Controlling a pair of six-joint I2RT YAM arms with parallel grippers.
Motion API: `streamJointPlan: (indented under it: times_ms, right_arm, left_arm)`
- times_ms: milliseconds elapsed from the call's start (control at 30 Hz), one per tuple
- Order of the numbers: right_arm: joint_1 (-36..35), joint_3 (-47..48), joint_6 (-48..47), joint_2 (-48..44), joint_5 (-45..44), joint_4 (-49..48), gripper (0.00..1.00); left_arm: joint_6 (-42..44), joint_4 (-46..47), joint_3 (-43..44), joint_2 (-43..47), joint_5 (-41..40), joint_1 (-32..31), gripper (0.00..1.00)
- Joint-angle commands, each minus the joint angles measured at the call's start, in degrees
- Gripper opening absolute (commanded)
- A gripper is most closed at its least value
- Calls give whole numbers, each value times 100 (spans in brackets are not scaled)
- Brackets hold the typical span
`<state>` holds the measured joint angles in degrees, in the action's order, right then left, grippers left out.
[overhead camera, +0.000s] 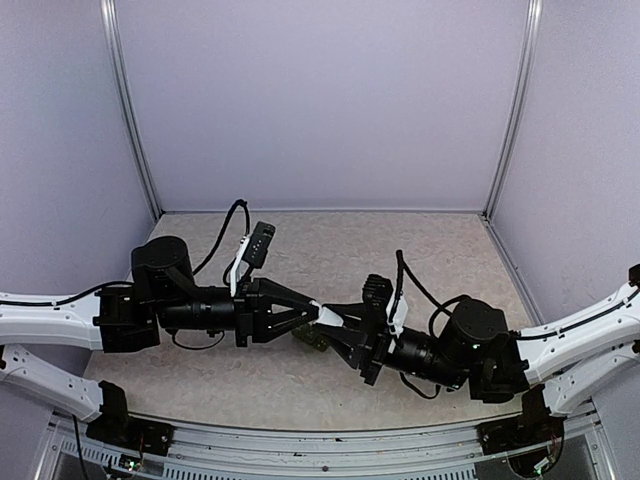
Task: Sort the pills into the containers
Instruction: Pass from the right arm to the left
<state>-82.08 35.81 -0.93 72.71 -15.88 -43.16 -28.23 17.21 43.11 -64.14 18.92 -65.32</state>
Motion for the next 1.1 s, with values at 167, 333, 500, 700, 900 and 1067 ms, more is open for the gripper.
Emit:
streamJointPlan:
  times_ms: [167, 333, 500, 700, 900, 1067]
  right_arm:
    - [35, -86, 1175, -99, 66, 62, 19]
    - [44, -103, 1656, -84, 273, -6, 20]
    - [52, -169, 1870, -16, 435, -143, 21]
    - [70, -236, 1831, 18, 403, -162, 27]
    - [75, -94, 1550, 11, 115, 347, 71]
    - [94, -156, 1421, -262, -165, 637, 94]
  left_arm:
    - [684, 524, -21, 52, 703, -147, 2]
    - [1008, 652, -79, 119, 978, -221, 0]
    - [1084, 816, -128, 144, 1230, -259, 0]
    - [1052, 783, -154, 101, 1121, -262, 0]
    - [1035, 502, -146, 203, 521, -253, 0]
    - [1055, 53, -124, 397, -241, -190, 0]
